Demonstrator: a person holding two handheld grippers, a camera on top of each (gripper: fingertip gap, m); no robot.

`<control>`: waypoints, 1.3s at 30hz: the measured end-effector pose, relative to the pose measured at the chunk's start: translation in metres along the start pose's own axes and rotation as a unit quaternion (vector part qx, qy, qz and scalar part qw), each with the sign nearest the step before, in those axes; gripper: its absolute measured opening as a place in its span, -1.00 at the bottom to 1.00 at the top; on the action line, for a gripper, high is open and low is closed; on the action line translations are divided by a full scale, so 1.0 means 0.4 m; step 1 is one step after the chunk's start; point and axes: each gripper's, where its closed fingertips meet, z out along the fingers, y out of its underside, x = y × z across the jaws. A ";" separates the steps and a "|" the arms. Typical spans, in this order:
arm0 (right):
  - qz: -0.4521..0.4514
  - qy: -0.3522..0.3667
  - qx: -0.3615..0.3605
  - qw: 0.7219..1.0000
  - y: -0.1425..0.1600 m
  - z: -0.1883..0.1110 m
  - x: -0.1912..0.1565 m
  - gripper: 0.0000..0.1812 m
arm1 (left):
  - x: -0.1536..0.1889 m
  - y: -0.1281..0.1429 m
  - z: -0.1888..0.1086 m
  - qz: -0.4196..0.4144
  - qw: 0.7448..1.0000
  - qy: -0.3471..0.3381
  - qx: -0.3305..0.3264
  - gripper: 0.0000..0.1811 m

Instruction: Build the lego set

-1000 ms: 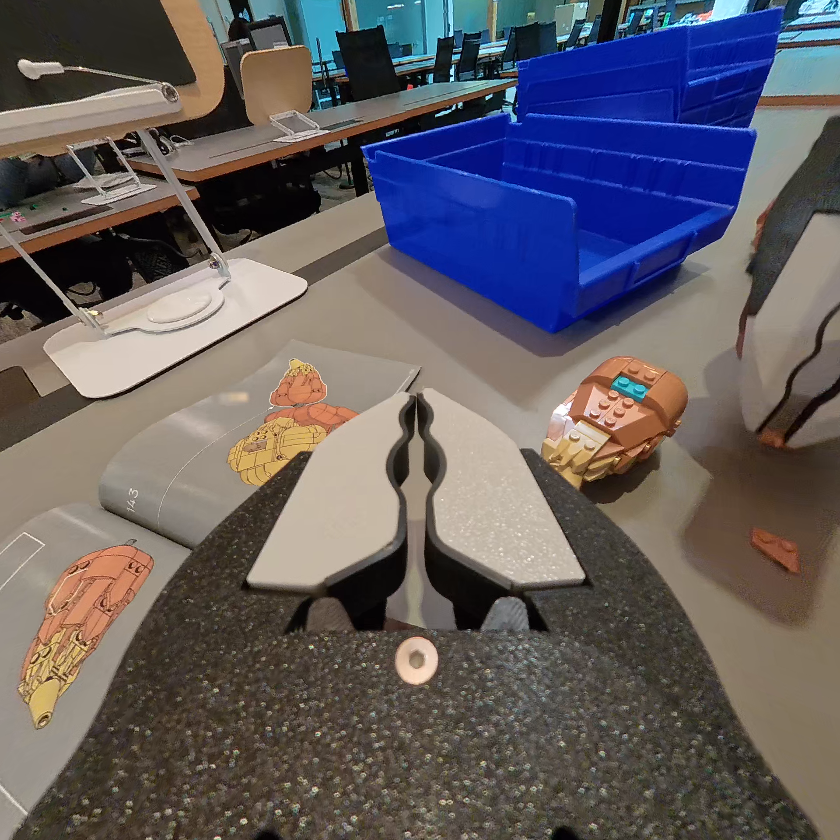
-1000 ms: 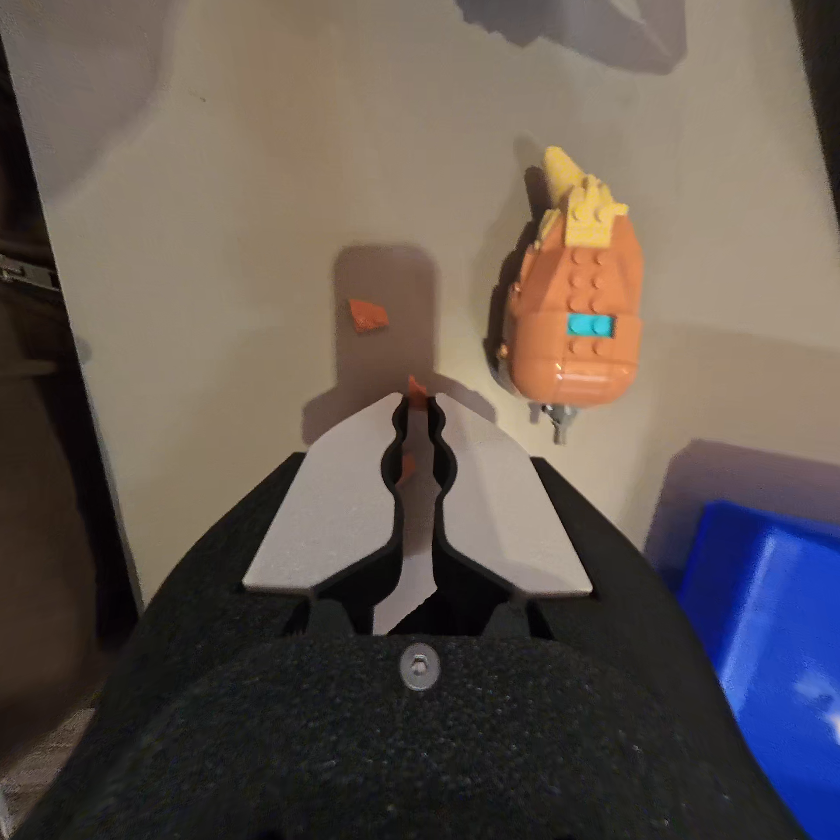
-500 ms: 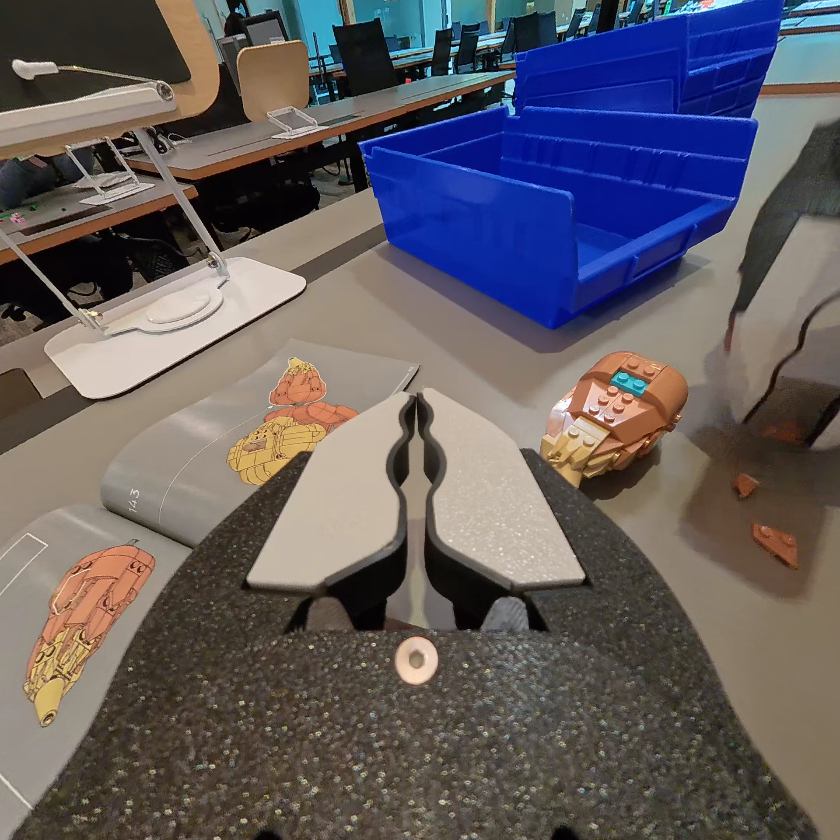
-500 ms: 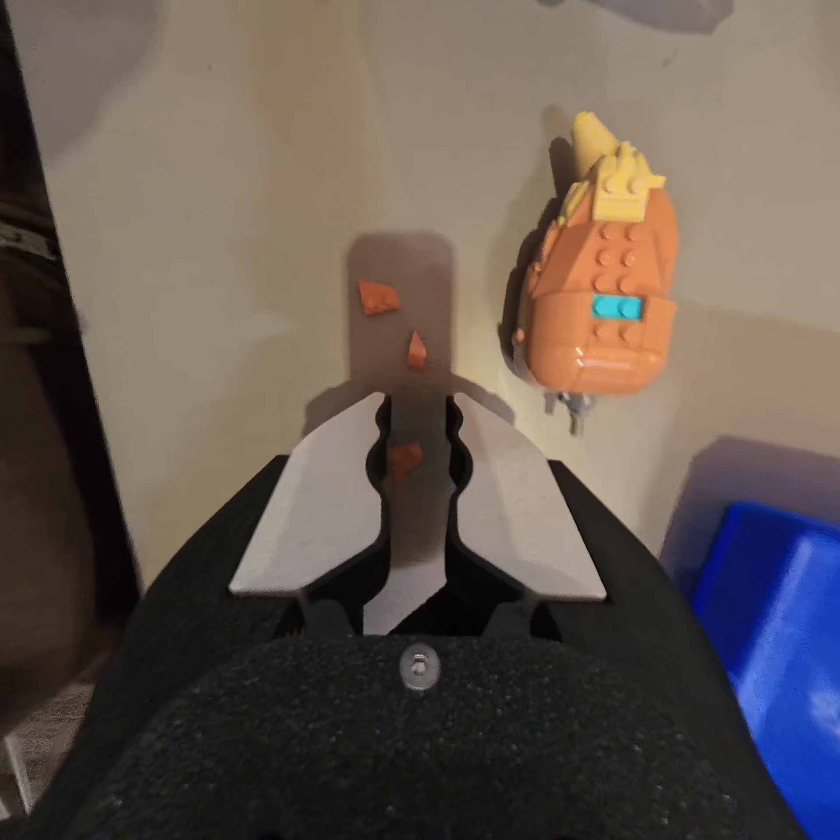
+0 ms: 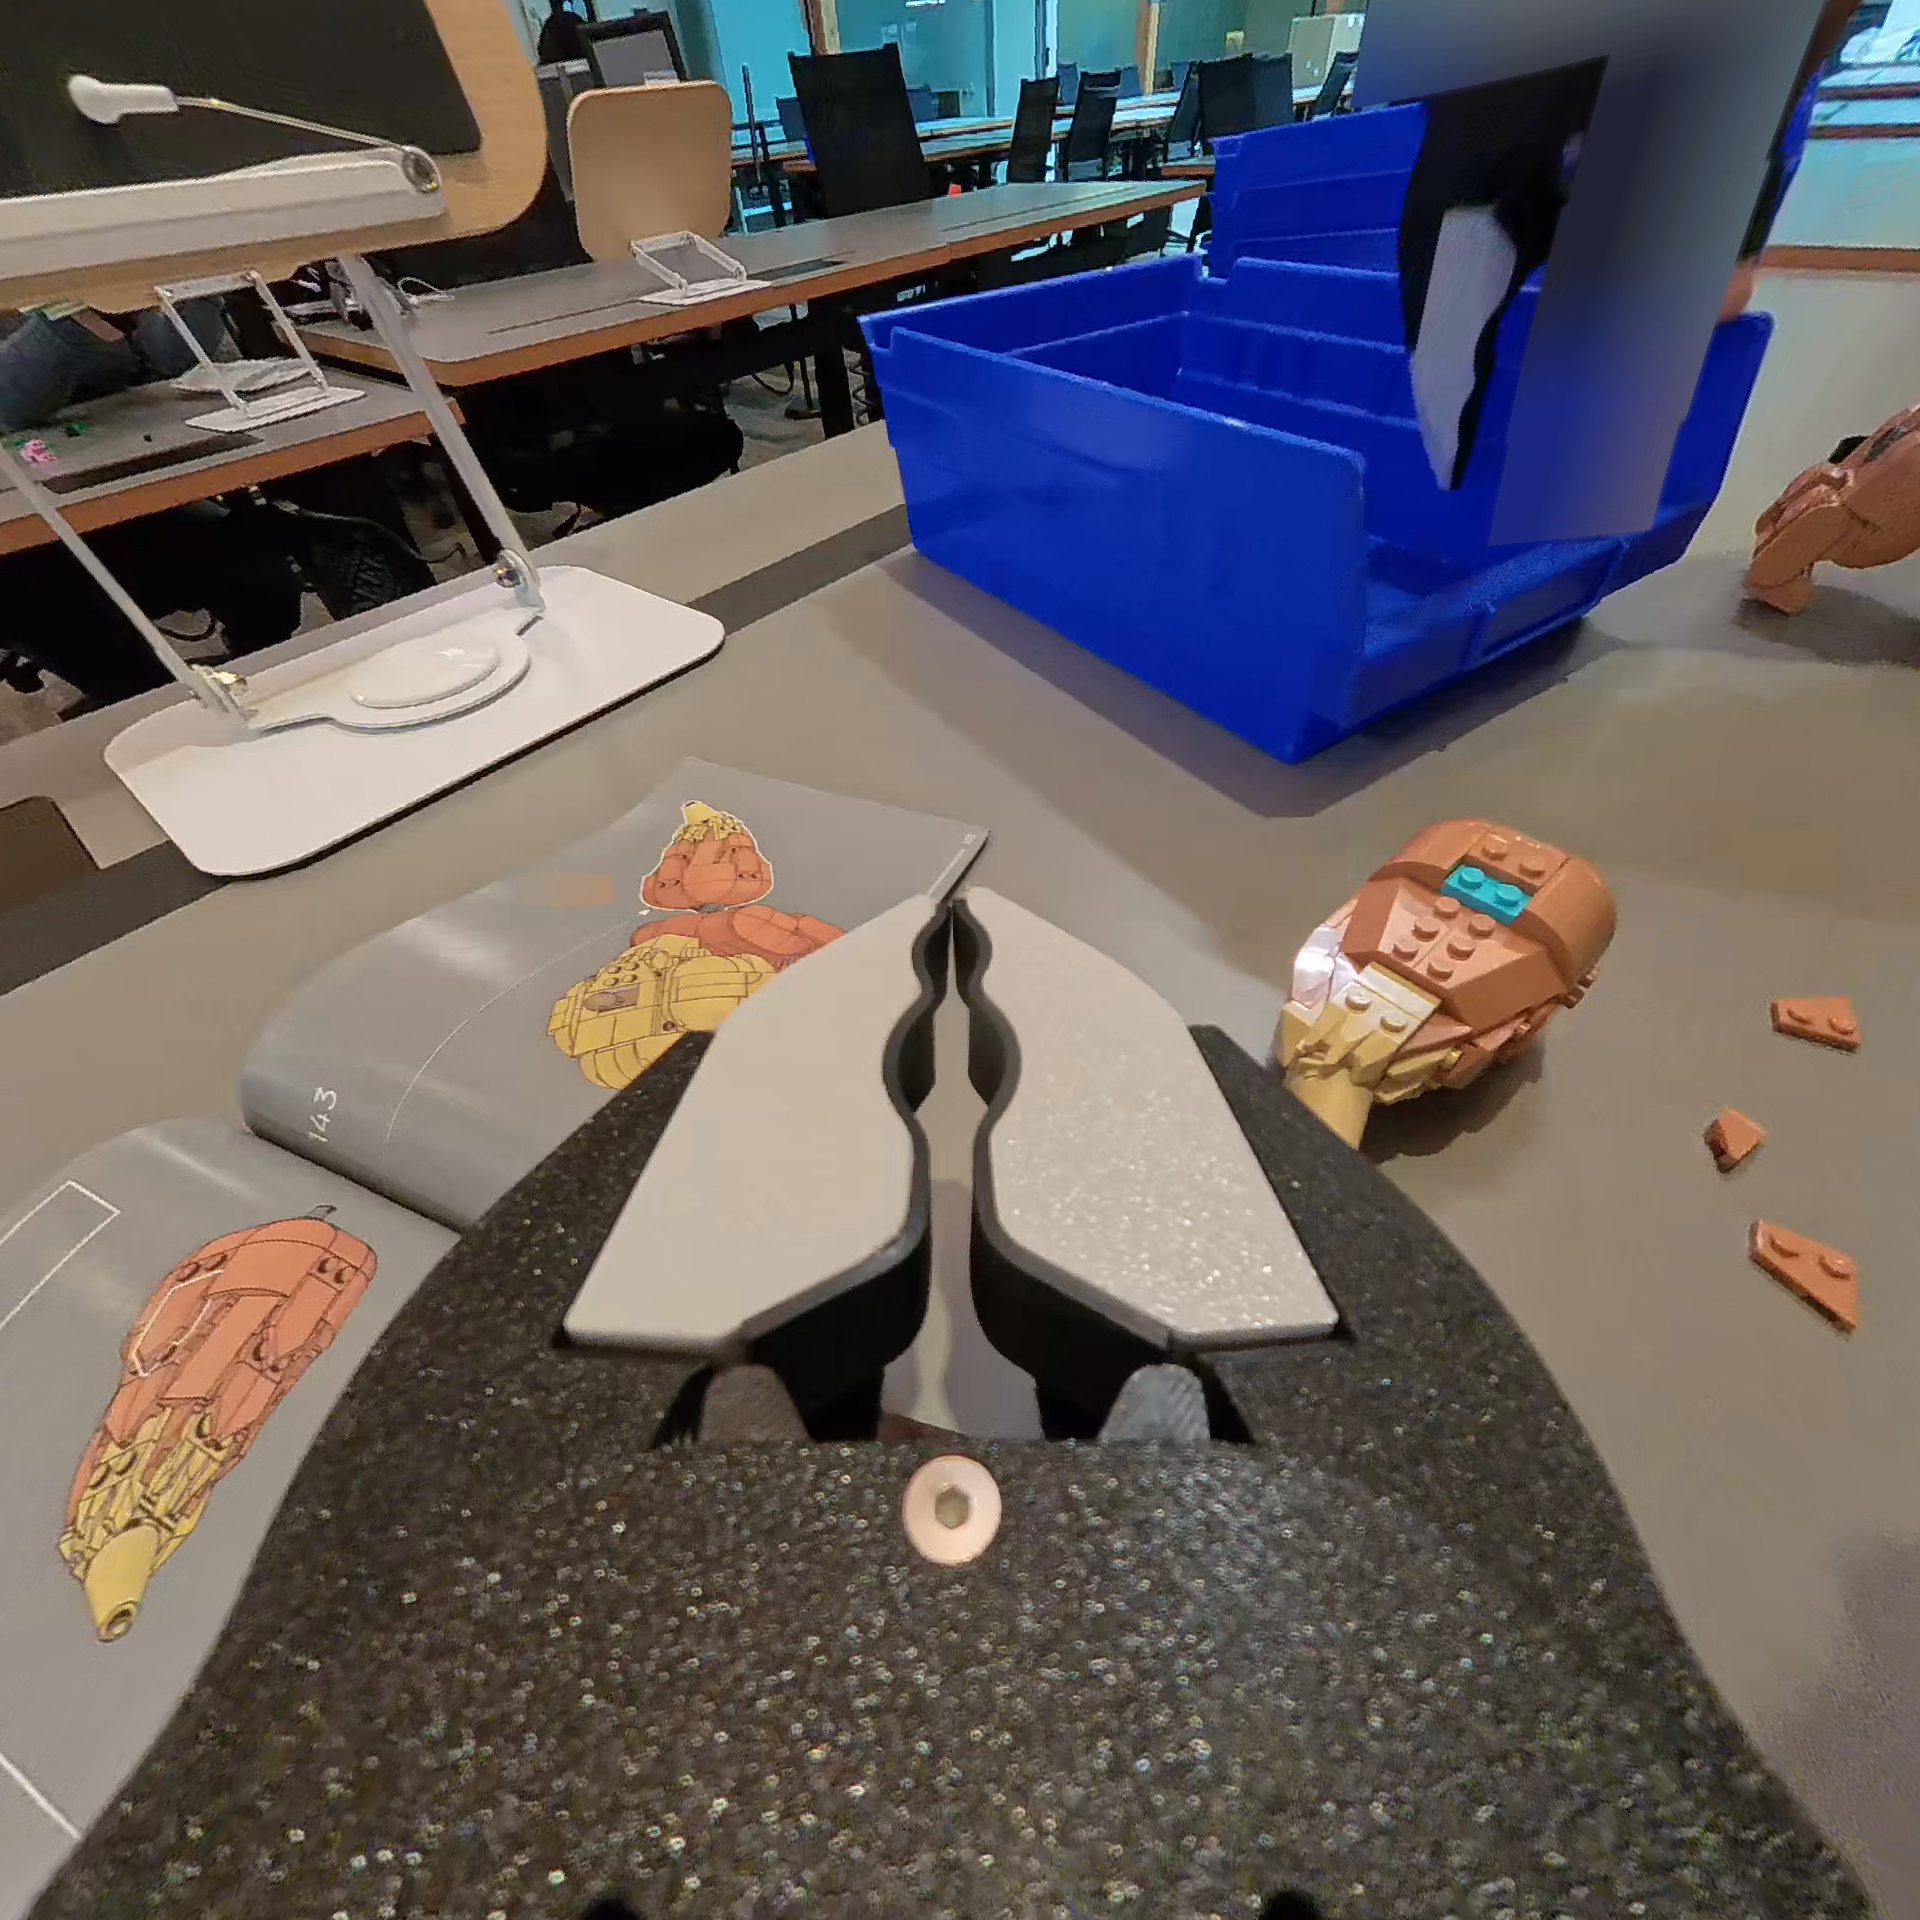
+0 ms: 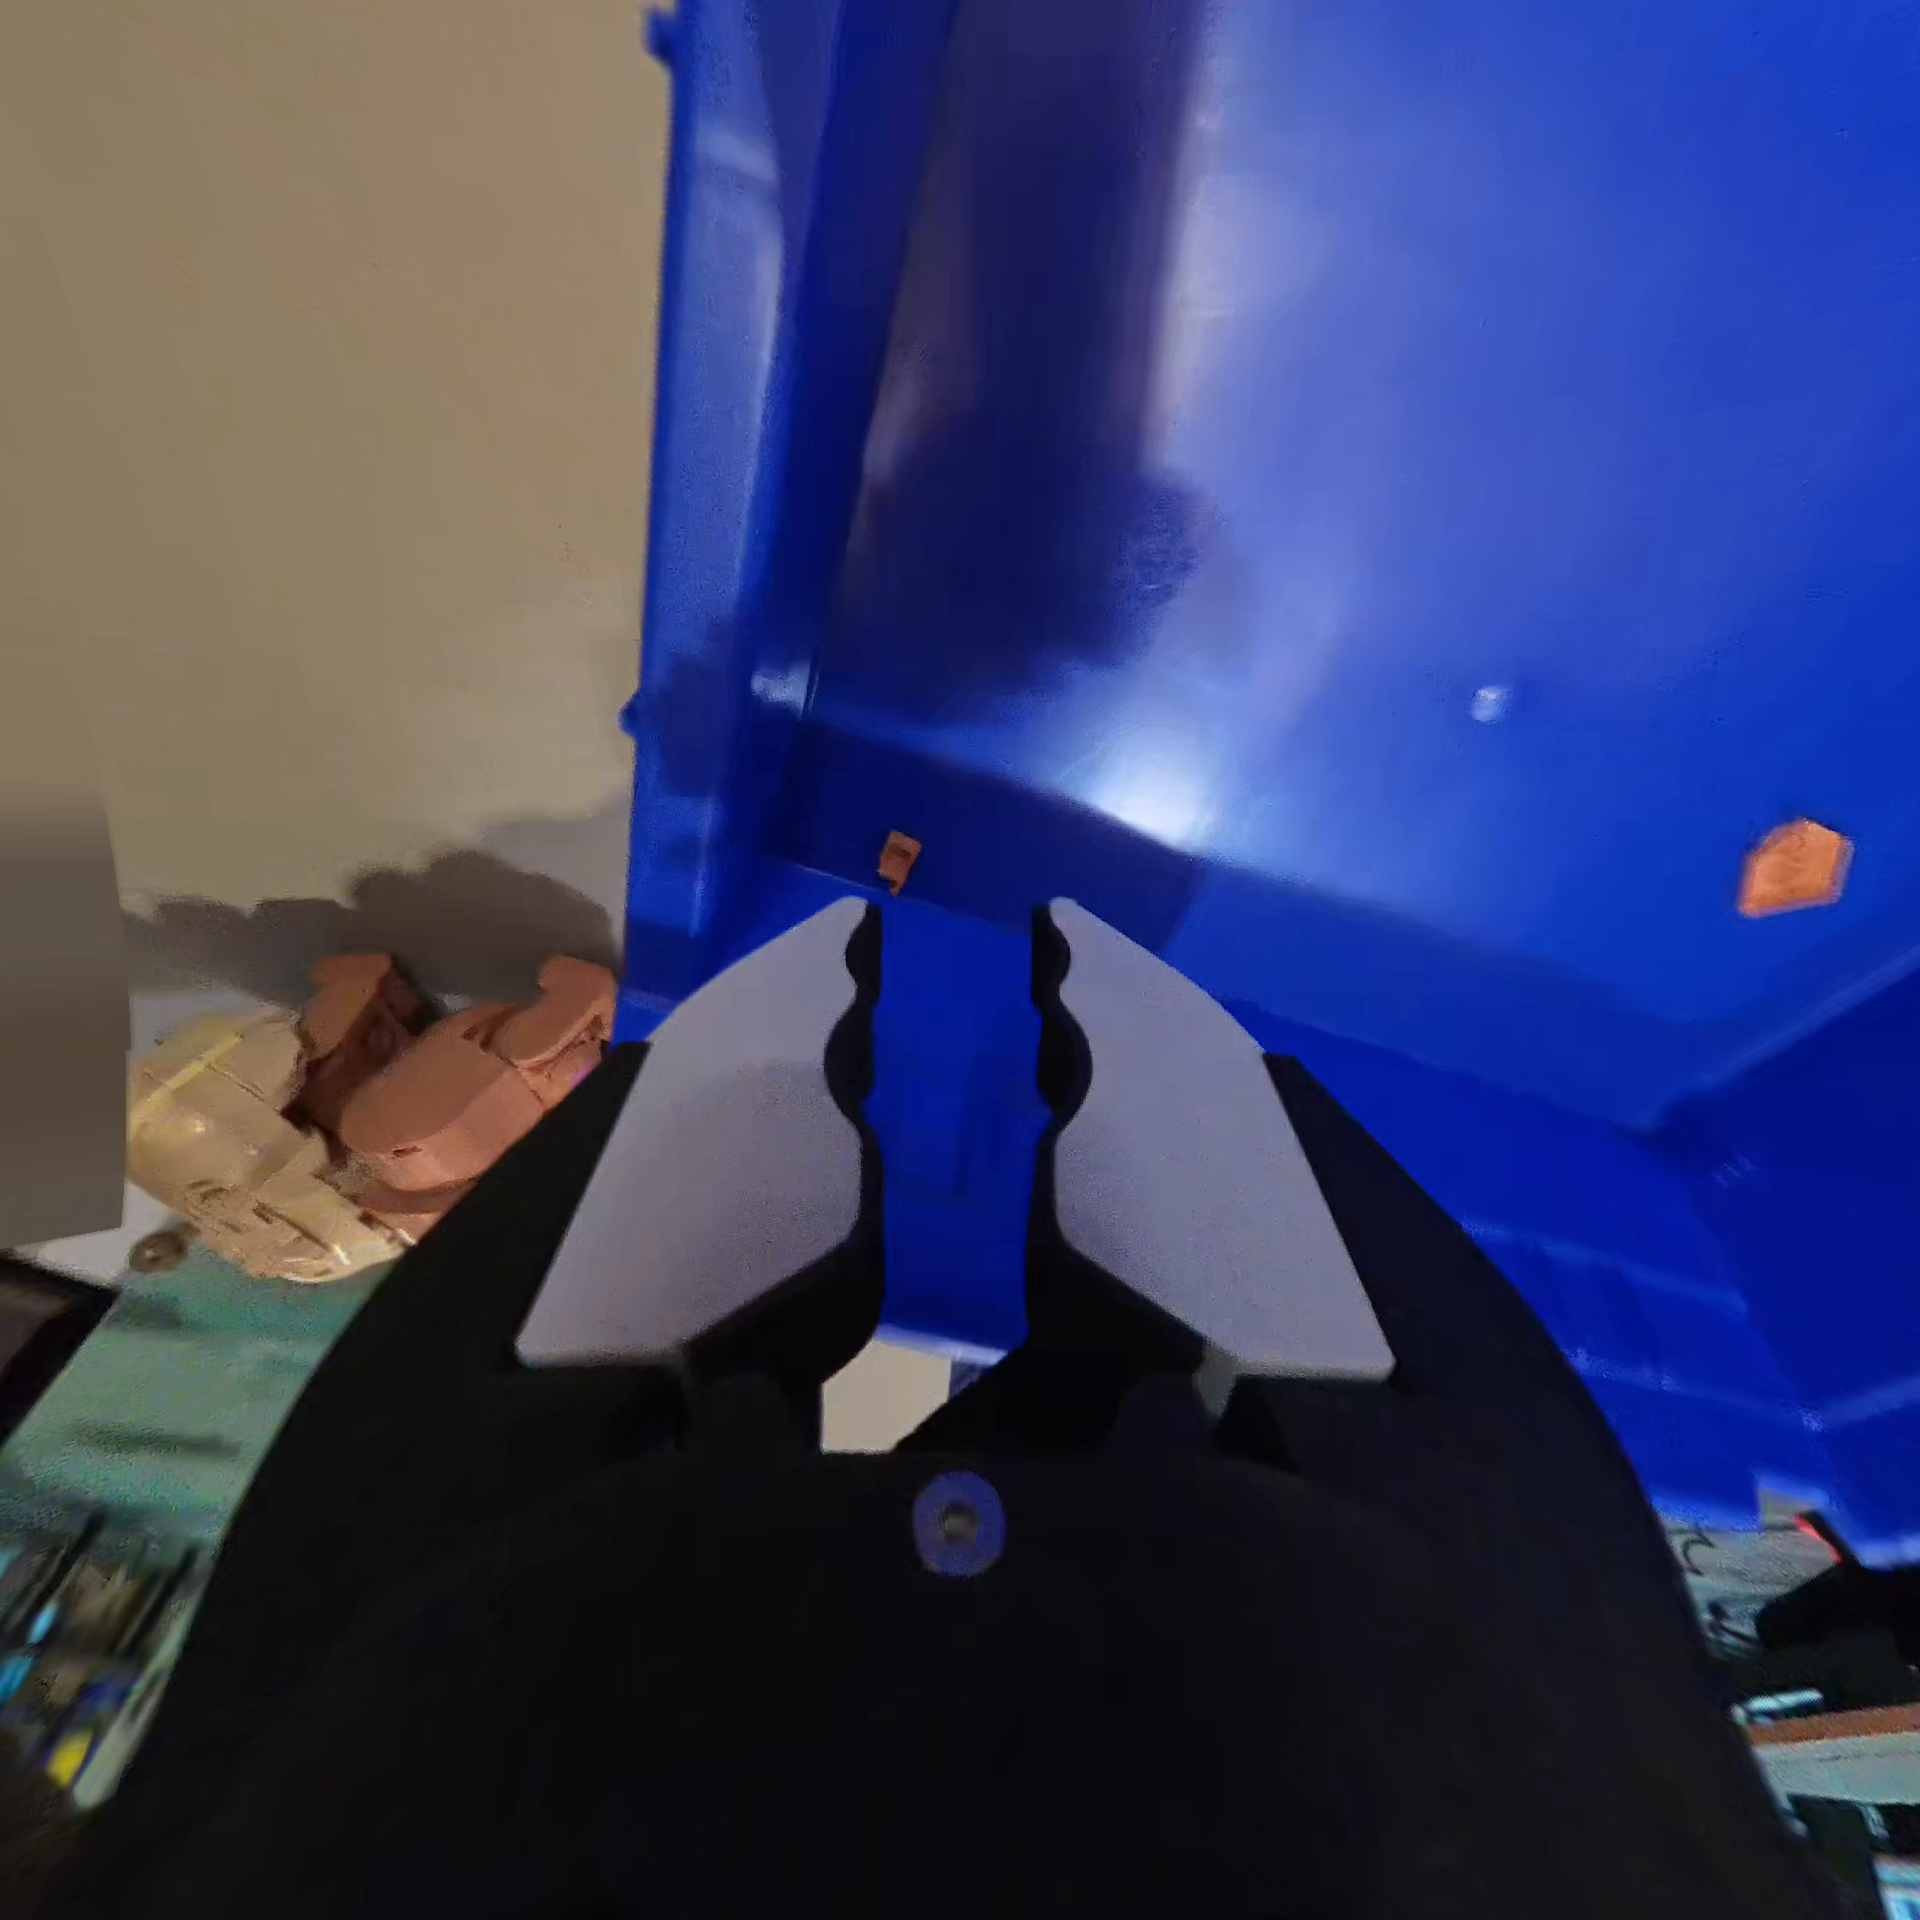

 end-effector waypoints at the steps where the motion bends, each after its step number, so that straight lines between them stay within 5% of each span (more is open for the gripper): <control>1: -0.013 -0.013 -0.019 1.000 0.002 0.023 -0.001 -0.69 | -0.004 0.000 0.000 -0.003 1.000 -0.001 0.001 -1.00; 6: -0.059 -0.034 -0.094 0.993 0.021 0.093 -0.018 -0.60 | -0.019 -0.003 -0.004 -0.025 1.000 -0.002 0.007 -1.00; 17: -0.044 -0.004 -0.181 0.982 0.072 0.113 0.010 -0.48 | -0.020 -0.004 -0.004 -0.028 1.000 -0.001 0.008 -1.00; 31: 0.008 0.048 -0.232 0.971 0.138 0.129 0.023 -0.46 | -0.014 -0.005 -0.006 -0.018 1.000 0.002 0.009 -1.00; 39: 0.041 0.122 -0.194 0.973 0.146 0.098 0.114 -0.38 | -0.011 -0.003 -0.006 -0.015 1.000 0.002 0.007 -1.00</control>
